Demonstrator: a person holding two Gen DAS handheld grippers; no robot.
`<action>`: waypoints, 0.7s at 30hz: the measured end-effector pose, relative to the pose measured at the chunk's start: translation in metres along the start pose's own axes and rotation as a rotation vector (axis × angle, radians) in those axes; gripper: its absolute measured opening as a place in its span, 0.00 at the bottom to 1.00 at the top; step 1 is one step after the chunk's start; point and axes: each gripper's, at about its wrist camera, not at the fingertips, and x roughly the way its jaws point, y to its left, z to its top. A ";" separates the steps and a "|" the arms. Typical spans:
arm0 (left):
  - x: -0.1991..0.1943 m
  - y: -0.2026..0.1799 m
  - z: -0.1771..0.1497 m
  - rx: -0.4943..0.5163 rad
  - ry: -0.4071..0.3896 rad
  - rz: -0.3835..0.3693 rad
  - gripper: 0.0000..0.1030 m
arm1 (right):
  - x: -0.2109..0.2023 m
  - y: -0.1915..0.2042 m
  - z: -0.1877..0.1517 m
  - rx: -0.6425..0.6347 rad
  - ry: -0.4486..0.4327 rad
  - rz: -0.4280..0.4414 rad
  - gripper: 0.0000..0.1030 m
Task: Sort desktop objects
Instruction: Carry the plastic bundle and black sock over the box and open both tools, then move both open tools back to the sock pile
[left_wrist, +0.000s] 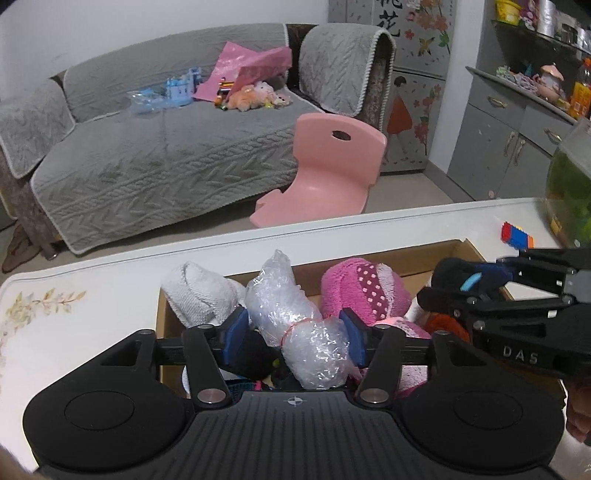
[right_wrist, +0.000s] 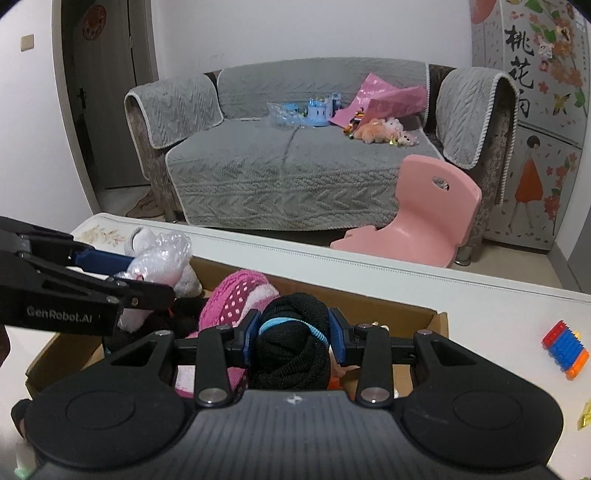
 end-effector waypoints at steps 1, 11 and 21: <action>-0.001 0.000 0.000 -0.005 0.002 0.009 0.72 | 0.000 0.001 -0.001 -0.002 0.004 -0.001 0.37; -0.050 0.000 -0.012 -0.006 -0.062 -0.042 0.76 | -0.024 0.003 0.004 -0.024 -0.054 0.002 0.72; -0.143 0.023 -0.109 -0.075 -0.150 -0.017 0.83 | -0.138 0.003 -0.047 -0.003 -0.213 0.059 0.94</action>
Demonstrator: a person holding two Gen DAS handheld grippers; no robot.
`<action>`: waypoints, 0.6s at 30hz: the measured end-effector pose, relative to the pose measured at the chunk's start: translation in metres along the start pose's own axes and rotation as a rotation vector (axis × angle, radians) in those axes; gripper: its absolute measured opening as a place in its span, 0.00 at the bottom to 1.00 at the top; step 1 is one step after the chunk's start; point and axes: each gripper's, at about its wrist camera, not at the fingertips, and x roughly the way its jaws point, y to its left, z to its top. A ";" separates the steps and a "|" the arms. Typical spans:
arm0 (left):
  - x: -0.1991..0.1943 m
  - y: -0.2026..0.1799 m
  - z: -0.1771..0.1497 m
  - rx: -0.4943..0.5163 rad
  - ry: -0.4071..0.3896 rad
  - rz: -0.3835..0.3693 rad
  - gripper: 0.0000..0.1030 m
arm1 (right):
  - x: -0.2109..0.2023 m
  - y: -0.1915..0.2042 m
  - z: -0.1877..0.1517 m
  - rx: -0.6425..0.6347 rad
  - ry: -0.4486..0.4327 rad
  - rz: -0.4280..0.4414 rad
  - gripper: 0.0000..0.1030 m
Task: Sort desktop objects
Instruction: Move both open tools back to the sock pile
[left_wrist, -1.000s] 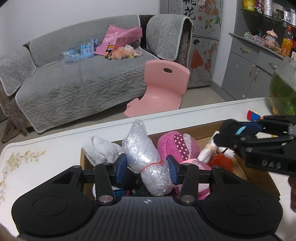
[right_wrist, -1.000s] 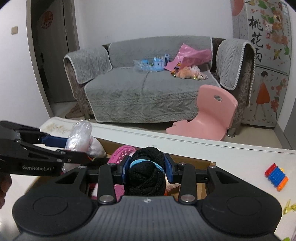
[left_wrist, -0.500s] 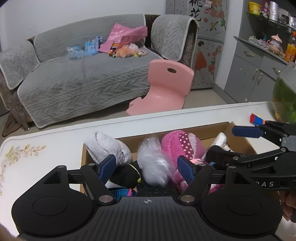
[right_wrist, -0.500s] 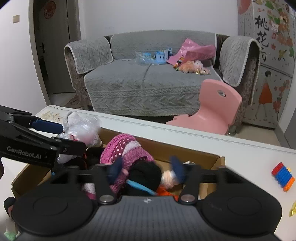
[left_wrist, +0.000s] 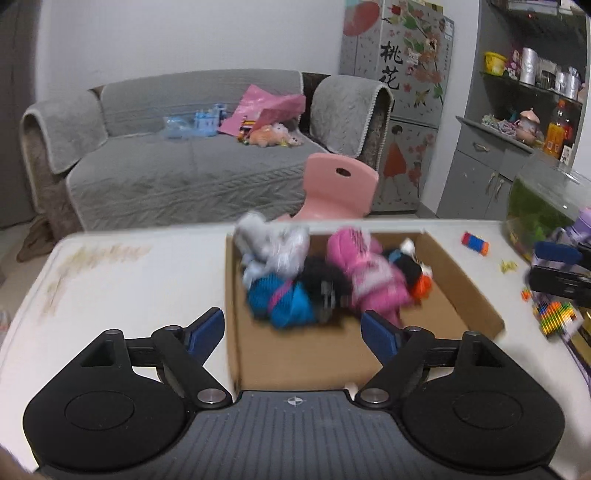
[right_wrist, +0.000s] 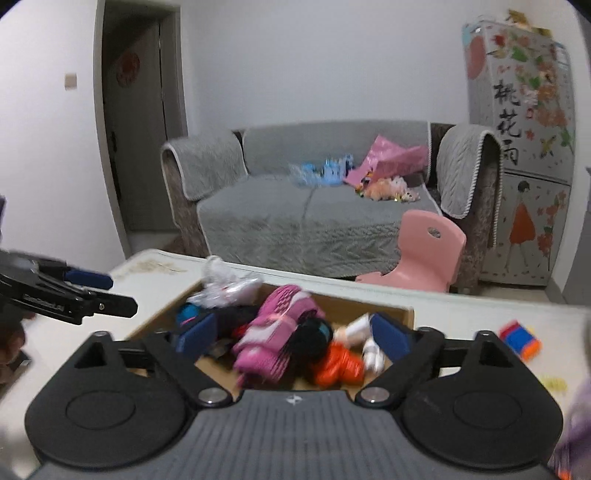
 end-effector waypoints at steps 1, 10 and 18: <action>-0.007 0.001 -0.013 0.002 0.011 0.006 0.83 | -0.014 0.002 -0.012 0.015 -0.018 0.011 0.97; -0.036 -0.015 -0.095 -0.048 0.074 0.022 0.84 | -0.030 0.037 -0.091 -0.029 0.048 0.027 0.99; -0.028 -0.033 -0.123 -0.049 0.104 0.034 0.84 | -0.018 0.055 -0.116 -0.055 0.065 0.010 0.99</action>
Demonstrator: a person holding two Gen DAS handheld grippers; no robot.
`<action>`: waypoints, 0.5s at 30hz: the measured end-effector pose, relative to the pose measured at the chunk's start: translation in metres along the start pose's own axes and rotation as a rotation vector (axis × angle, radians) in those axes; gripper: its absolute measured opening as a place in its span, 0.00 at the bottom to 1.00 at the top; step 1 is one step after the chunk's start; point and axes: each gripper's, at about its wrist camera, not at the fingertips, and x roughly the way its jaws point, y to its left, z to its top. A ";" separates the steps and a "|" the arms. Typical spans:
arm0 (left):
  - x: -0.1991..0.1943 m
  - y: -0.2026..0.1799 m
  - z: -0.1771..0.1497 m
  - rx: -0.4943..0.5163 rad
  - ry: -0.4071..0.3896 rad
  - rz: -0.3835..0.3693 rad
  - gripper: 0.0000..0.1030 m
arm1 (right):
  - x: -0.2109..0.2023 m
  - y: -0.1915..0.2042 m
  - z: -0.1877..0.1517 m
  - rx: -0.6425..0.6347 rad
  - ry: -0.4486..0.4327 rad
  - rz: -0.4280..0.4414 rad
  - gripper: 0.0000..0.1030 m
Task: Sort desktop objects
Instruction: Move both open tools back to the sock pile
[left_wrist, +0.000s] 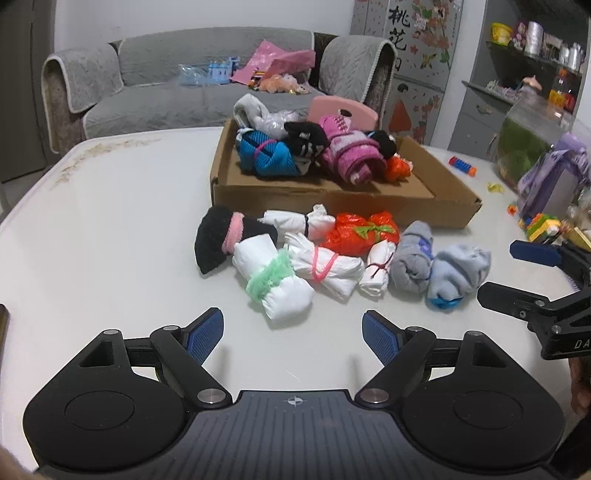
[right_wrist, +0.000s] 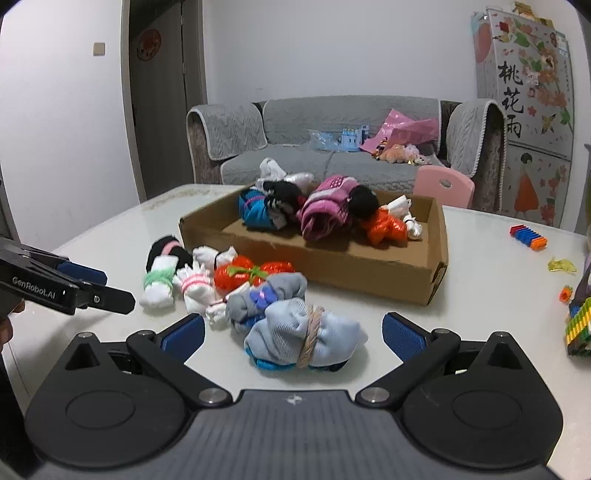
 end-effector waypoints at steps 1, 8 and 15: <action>0.004 0.000 0.001 -0.004 0.004 0.001 0.84 | 0.000 0.002 -0.003 -0.009 0.003 -0.005 0.99; 0.030 0.008 0.009 -0.084 0.066 -0.011 0.84 | 0.015 -0.003 -0.009 0.010 0.042 -0.013 0.99; 0.043 0.007 0.014 -0.073 0.058 0.028 0.84 | 0.026 -0.006 -0.014 0.014 0.084 -0.012 0.96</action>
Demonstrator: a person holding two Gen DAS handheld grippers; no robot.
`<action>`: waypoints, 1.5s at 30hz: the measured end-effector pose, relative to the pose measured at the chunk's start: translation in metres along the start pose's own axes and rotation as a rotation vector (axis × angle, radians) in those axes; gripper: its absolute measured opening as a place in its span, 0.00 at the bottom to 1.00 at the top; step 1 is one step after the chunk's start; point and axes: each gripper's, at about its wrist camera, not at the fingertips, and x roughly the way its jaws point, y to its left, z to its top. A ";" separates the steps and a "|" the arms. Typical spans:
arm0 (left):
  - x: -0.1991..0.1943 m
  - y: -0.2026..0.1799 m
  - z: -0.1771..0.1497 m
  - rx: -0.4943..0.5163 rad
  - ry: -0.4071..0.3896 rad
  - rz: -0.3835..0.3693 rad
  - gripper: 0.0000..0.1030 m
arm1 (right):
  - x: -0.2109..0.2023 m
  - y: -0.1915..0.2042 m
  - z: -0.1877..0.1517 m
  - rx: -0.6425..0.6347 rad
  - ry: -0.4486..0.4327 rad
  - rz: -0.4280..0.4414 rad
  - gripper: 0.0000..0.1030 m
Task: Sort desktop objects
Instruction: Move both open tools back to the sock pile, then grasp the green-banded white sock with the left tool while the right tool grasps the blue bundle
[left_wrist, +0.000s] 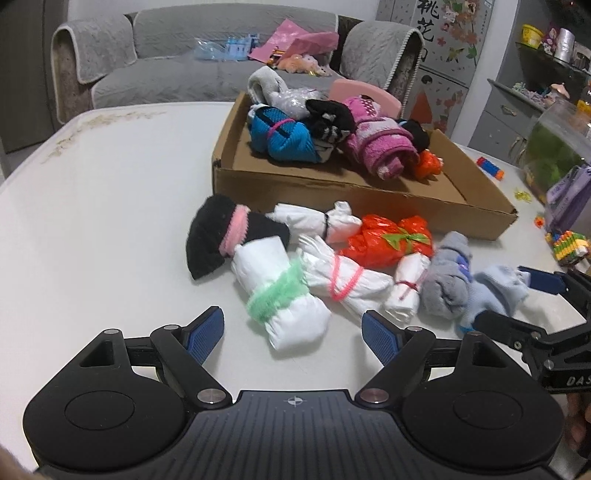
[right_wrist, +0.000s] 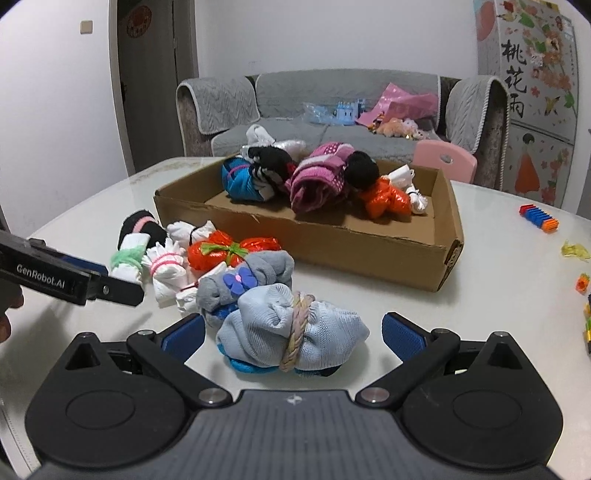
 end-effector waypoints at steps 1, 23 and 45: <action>0.001 0.000 0.001 0.005 -0.005 0.011 0.84 | 0.002 0.000 0.000 0.003 0.007 0.006 0.95; -0.008 -0.007 -0.008 0.072 -0.030 0.003 0.52 | 0.001 -0.003 -0.003 0.052 0.040 0.030 0.72; -0.064 -0.012 -0.064 0.140 -0.044 0.011 0.52 | -0.040 0.005 -0.028 0.097 0.049 0.049 0.70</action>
